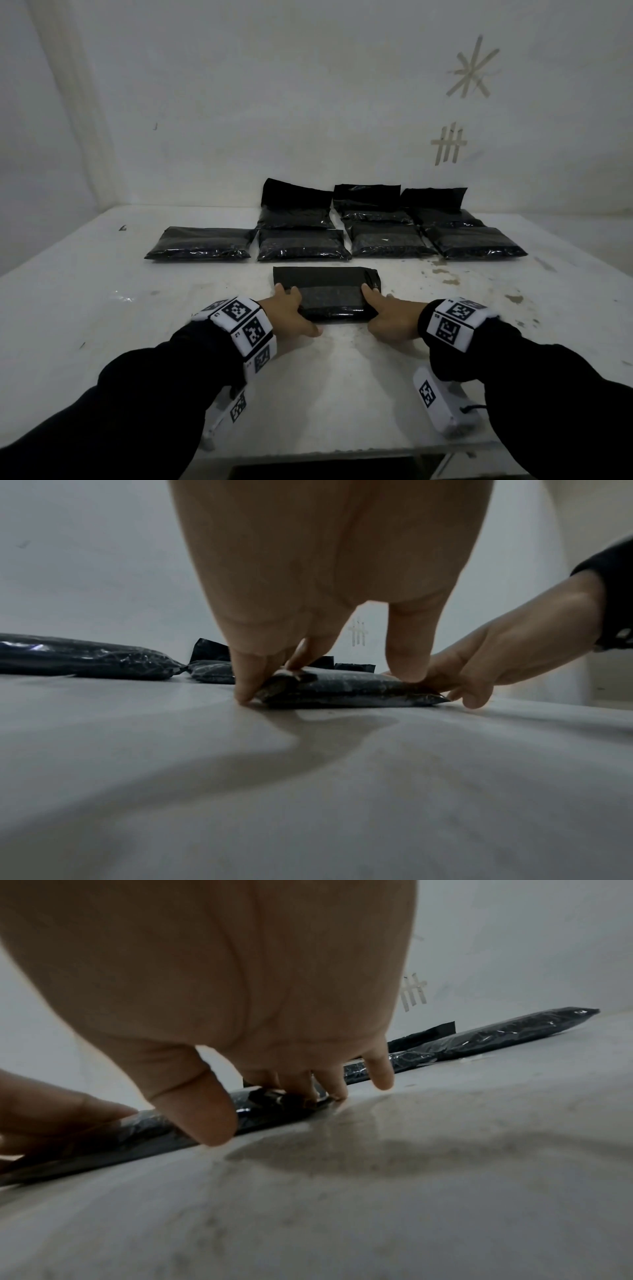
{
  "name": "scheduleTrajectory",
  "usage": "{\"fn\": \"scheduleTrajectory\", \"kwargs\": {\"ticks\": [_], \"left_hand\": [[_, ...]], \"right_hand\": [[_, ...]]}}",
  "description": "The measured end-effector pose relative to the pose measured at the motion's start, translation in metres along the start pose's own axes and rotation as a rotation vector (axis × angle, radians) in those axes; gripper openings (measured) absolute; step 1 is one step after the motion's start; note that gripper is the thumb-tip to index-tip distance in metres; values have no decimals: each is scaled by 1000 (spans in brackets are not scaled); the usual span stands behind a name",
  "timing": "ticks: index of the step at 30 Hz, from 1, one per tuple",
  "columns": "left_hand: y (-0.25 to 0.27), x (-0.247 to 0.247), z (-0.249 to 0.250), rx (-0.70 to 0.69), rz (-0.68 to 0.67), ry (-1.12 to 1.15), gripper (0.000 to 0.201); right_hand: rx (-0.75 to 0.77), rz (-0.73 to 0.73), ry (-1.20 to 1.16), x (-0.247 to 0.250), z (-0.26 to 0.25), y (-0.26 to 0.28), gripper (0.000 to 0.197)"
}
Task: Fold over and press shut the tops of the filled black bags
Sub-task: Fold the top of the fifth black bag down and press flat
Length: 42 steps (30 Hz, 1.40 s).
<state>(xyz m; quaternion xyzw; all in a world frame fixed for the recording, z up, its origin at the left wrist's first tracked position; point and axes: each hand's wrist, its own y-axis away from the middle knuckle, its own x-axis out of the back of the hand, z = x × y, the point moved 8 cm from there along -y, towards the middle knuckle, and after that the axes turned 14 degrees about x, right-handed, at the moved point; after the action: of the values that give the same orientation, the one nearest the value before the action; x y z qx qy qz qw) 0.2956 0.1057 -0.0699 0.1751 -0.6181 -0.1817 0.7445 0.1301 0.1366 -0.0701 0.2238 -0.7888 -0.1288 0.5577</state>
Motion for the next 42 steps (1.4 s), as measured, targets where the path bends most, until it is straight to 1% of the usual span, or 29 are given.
{"fn": "scheduleTrajectory", "kwargs": {"ticks": [2,5,10,12,16,19,21,24,27,28,29,30,32,34,35,39,42], "left_hand": [[0,0,-1,-5,0,-13,91],[2,-3,0,-6,3,-22,93],[5,-9,1,6,-16,-45,96],[9,-10,1,11,17,-79,94],[13,-12,1,34,144,-197,89],[12,-13,0,43,174,-229,87],[12,-13,0,41,189,-220,86],[12,-13,2,32,176,-189,84],[6,-8,3,18,138,-76,80],[4,-4,3,2,144,-29,78],[2,1,3,-14,156,14,74],[0,6,2,-32,175,54,69],[-5,16,-3,-42,235,100,54],[-7,23,-10,-9,303,66,49],[-9,25,-13,7,313,46,48],[-12,26,-12,7,284,59,44],[-13,29,-12,5,281,78,45]], "right_hand": [[-2,-5,-14,0,0,1,77],[-11,7,30,0,0,1,78],[-26,-11,68,0,-2,7,74],[-43,7,83,1,-5,11,73],[-76,31,108,1,-8,14,71],[-89,52,169,1,-9,16,70],[-83,77,172,-1,-12,16,70],[-64,104,85,-1,-12,16,68],[-52,56,23,0,-5,10,72],[-46,59,23,2,0,5,74],[-35,92,34,7,3,0,74],[-19,148,44,14,5,-3,72],[19,294,65,27,7,-8,58],[41,381,64,34,7,-10,49],[48,390,43,35,7,-11,46],[30,301,7,26,8,-17,39],[59,298,-26,26,7,-18,31]]}}
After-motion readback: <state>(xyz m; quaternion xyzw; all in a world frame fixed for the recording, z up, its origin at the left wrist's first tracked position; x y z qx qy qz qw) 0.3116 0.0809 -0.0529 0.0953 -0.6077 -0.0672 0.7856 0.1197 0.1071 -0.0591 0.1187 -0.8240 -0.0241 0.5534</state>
